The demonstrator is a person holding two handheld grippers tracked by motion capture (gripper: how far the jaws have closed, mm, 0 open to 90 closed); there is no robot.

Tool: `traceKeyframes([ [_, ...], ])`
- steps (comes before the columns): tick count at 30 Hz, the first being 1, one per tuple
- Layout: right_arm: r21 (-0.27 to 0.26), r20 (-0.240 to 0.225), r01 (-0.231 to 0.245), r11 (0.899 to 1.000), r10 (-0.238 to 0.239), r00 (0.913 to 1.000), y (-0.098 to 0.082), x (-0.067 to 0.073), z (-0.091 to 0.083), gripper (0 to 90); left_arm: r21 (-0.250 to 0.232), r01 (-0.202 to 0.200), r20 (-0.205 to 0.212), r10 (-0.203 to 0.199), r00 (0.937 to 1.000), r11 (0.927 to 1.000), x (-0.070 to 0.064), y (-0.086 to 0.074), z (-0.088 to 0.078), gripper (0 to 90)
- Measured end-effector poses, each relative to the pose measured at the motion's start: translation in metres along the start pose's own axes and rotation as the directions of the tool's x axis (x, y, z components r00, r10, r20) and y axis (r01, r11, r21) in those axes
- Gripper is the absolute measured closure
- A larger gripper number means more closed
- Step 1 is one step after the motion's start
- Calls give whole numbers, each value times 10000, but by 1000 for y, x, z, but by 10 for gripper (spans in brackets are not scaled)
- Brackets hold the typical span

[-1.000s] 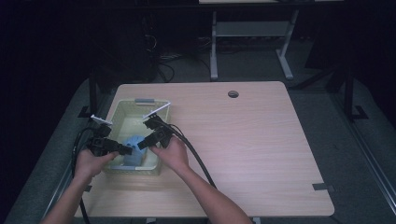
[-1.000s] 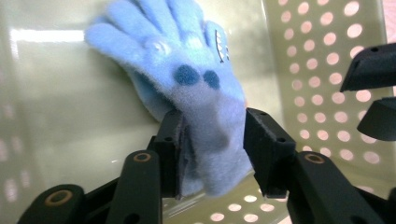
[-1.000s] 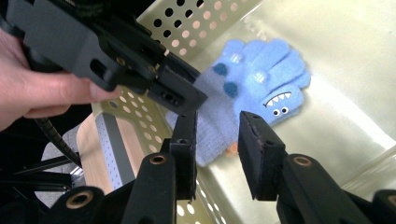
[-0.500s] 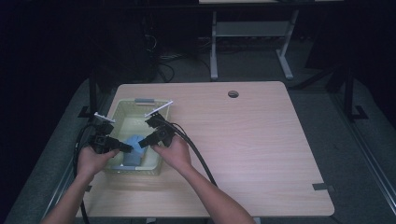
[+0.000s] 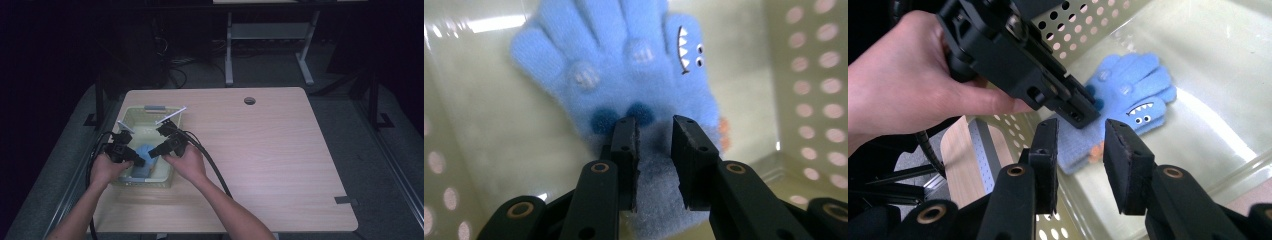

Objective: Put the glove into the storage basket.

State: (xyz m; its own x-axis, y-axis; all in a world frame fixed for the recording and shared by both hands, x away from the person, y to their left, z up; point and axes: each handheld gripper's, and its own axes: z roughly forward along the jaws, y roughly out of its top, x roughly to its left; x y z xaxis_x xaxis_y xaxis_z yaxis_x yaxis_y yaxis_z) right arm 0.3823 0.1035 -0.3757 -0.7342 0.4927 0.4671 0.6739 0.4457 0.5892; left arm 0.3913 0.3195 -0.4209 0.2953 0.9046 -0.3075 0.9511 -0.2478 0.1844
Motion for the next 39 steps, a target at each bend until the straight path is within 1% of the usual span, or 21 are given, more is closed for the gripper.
traceKeyframes([
  [4,9,34,63,10000,-63,10000,0,-1,-1,655,-138,16,63,-15,10000,9999,2,0,-5,704],
  [6,-39,-32,90,10000,-90,10000,-1,-2,-1,649,-368,70,128,-65,9999,9993,2,-1,-8,687],
  [7,-39,-32,90,10000,-90,10000,-1,-2,-1,649,-368,70,128,-65,9999,9993,2,-1,-8,673],
  [8,-1,-30,117,9999,-117,9999,-1,-1,-3,644,-563,88,223,-76,9997,9984,2,-3,-11,656],
  [11,21,7,172,9999,-172,9999,-1,-2,-6,641,-758,44,400,-14,9992,9971,3,-6,-16,634],
  [14,-43,46,124,9999,-123,9999,-1,-4,-10,634,-1149,74,604,-5,9982,9933,3,-9,-22,614],
  [17,-138,1,69,9999,-69,10000,-2,-5,-14,620,-1477,-10,608,101,9981,9890,1,-11,-26,531],
  [19,-196,-53,74,9998,-75,10000,-3,-7,-17,616,-1560,-103,653,207,9977,9877,-1,-12,-27,516],
  [20,-199,-41,62,9998,-63,10000,-3,-7,-18,614,-1723,-58,730,186,9972,9850,-2,-13,-27,505],
  [22,-192,-89,20,9998,-22,10000,-5,-7,-19,610,-1841,-167,814,321,9962,9828,-4,-14,-28,501],
  [26,-173,-59,104,9998,-105,9999,-6,-8,-21,599,-2142,35,1065,198,9941,9768,-4,-14,-32,492],
  [27,-173,-59,104,9998,-105,9999,-6,-8,-21,599,-2142,35,1065,198,9941,9768,-4,-14,-32,490],
  [28,-180,-82,80,9998,-81,9999,-6,-9,-23,589,-2199,-9,1234,287,9919,9755,-1,-15,-35,484],
  [29,-241,-92,75,9997,-78,9999,-6,-9,-24,586,-2199,-9,1234,287,9919,9755,-1,-15,-35,476],
  [30,-320,-111,25,9995,-28,9999,-6,-10,-25,582,-2407,150,1404,196,9899,9705,0,-16,-38,468],
  [31,-320,-111,25,9995,-28,9999,-6,-10,-25,582,-2407,150,1404,196,9899,9705,0,-16,-38,463],
  [32,-389,-108,-6,9992,2,9999,-7,-11,-29,574,-2654,212,1547,208,9877,9639,1,-16,-41,460],
  [35,-471,-58,80,9989,-83,9999,-7,-12,-32,566,-2964,259,1632,239,9863,9547,-1,-17,-47,450],
  [36,-500,-106,27,9987,-33,9999,-7,-11,-34,562,-3039,217,1600,286,9867,9524,-1,-18,-49,448],
  [37,-500,-106,27,9987,-33,9999,-7,-11,-34,562,-3039,217,1600,286,9867,9524,-1,-18,-49,446],
  [39,-586,-129,-23,9983,15,9999,-8,-13,-39,546,-3224,148,1660,411,9853,9465,-4,-18,-53,442],
])
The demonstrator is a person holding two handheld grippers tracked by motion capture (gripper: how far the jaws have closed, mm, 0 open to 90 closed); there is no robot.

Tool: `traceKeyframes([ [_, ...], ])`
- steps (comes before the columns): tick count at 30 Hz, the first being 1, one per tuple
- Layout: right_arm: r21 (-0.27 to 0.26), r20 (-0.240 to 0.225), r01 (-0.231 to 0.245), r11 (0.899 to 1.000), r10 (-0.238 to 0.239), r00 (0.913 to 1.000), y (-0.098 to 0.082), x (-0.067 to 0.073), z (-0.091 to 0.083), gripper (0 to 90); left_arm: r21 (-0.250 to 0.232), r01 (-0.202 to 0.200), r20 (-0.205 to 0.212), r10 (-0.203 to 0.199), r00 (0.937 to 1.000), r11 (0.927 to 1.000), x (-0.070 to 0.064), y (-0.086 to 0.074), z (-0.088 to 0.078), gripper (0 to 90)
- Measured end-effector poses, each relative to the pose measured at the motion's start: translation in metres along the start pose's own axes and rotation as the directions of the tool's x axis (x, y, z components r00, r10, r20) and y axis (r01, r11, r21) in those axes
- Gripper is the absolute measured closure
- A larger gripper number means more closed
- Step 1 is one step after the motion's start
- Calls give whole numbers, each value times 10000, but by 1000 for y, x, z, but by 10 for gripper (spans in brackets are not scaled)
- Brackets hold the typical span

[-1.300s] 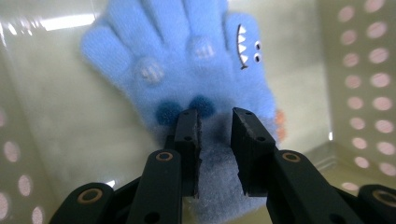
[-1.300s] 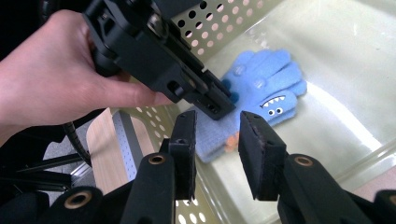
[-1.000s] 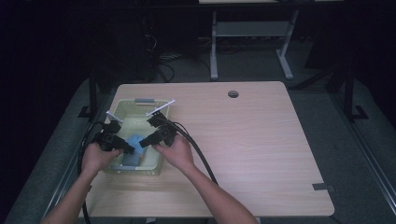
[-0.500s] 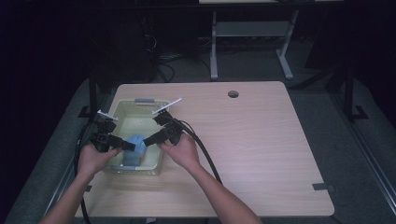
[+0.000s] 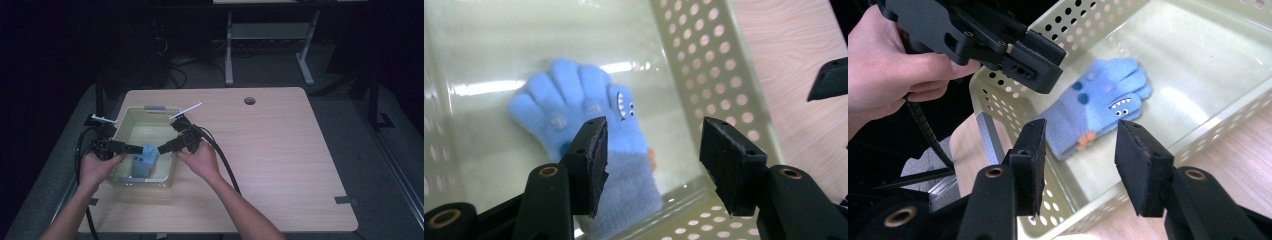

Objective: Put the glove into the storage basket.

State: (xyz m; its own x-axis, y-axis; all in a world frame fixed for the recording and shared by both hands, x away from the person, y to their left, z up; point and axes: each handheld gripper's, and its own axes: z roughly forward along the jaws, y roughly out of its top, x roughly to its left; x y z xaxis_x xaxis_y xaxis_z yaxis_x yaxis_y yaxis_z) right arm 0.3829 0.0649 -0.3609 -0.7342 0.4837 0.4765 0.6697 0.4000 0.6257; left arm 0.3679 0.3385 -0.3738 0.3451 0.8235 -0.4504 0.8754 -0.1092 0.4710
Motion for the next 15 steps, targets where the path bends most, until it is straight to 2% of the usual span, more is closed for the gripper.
traceKeyframes([
  [11,-295,-165,38,9996,-43,9999,-2,-3,-17,500,-593,-156,479,185,9987,9981,-14,1,-7,421],
  [15,-419,-221,-4,9991,-5,9998,-3,-6,-24,482,-783,-247,525,288,9982,9966,-19,2,-9,418],
])
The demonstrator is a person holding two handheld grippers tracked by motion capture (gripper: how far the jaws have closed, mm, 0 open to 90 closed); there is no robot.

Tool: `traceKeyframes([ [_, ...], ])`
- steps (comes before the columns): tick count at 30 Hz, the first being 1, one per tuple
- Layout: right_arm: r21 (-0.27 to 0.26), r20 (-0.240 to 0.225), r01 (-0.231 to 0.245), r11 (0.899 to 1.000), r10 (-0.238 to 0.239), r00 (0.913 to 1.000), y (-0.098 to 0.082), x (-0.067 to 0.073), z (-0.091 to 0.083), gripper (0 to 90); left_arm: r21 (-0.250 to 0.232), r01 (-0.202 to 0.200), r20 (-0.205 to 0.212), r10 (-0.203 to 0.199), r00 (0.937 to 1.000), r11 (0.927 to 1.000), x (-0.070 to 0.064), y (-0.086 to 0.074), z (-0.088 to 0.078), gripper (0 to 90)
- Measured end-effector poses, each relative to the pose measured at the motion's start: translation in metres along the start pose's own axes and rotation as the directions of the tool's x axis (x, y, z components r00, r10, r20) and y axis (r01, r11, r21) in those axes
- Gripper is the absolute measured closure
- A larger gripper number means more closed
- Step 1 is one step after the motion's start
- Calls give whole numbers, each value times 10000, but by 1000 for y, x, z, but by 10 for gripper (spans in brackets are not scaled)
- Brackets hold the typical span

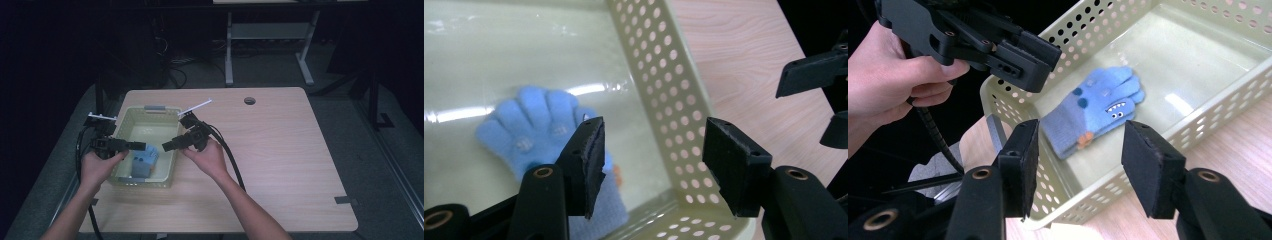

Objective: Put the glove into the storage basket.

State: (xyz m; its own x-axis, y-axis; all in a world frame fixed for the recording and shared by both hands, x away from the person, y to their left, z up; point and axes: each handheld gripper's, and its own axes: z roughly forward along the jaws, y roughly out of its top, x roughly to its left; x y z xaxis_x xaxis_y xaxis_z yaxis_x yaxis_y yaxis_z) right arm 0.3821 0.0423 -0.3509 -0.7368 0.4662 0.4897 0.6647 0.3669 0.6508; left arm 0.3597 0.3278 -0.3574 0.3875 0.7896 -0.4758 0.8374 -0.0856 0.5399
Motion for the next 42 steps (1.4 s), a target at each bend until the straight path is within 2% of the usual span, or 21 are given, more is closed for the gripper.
traceKeyframes([
  [5,-24,-37,10,10000,-10,10000,-2,-3,-8,465,-119,25,145,-23,9999,9999,-5,1,0,409],
  [17,-260,-18,-176,9995,175,9998,-10,-13,-30,427,-337,-330,444,344,9984,9989,-22,6,4,403],
  [23,-445,-63,-261,9987,259,9996,-14,-17,-39,419,-486,-299,539,325,9980,9984,-28,8,6,400],
  [42,-956,-81,-532,9940,527,9986,-32,-36,-72,381,-575,-646,893,696,9936,9962,-57,13,29,387],
])
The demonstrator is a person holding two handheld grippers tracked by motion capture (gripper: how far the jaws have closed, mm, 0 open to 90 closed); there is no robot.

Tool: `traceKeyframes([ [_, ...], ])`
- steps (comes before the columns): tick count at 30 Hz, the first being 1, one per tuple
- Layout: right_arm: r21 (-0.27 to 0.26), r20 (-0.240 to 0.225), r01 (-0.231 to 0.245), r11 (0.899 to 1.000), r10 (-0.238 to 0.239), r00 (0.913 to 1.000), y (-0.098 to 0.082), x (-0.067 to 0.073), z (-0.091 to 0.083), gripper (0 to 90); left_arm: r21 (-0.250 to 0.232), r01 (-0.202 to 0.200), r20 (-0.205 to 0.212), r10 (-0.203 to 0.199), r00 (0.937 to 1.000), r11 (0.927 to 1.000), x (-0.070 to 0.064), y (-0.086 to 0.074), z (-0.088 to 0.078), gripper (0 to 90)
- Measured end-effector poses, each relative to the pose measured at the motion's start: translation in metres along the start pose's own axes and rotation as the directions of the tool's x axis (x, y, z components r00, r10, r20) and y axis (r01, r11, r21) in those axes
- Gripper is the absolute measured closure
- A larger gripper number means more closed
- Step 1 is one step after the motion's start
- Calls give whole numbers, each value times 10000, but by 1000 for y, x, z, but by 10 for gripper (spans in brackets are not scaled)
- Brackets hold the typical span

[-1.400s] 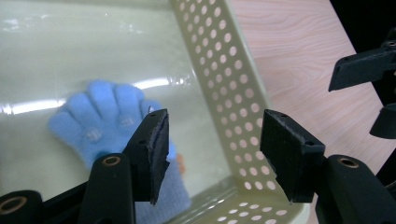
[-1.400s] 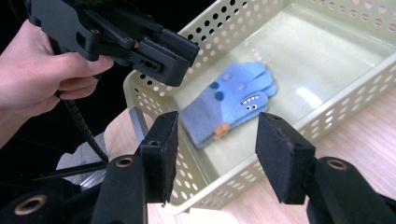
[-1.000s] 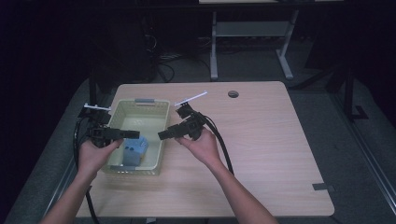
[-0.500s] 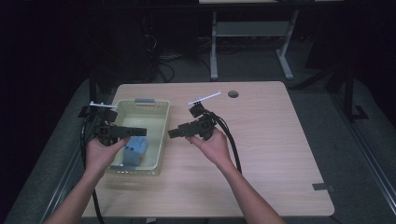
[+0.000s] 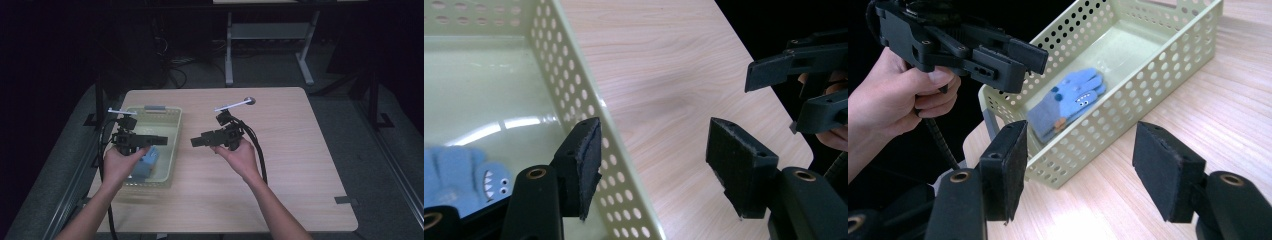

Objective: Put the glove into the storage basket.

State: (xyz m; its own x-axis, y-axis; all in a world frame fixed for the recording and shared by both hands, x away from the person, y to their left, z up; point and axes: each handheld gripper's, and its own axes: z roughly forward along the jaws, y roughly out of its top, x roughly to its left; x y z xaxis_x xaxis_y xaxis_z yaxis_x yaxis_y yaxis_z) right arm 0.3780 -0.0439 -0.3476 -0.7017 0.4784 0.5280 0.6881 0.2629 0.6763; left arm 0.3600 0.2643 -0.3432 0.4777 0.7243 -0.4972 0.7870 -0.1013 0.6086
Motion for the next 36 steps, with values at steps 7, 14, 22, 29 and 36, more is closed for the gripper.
traceKeyframes([
  [7,-128,43,-91,9999,91,9999,-5,-6,-11,373,10,-158,165,157,9997,9999,-9,2,8,379],
  [14,-202,127,-170,9997,173,9998,-11,-12,-22,369,71,-278,291,276,9992,9996,-19,4,16,371],
  [22,-399,263,-282,9988,293,9992,-18,-20,-33,359,88,-336,433,332,9985,9994,-28,5,27,367],
  [29,-540,355,-491,9973,511,9981,-27,-27,-44,340,230,-551,483,539,9974,9982,-35,6,37,362],
  [36,-606,412,-583,9965,609,9973,-34,-33,-53,333,264,-664,582,647,9962,9974,-43,6,46,355],
])
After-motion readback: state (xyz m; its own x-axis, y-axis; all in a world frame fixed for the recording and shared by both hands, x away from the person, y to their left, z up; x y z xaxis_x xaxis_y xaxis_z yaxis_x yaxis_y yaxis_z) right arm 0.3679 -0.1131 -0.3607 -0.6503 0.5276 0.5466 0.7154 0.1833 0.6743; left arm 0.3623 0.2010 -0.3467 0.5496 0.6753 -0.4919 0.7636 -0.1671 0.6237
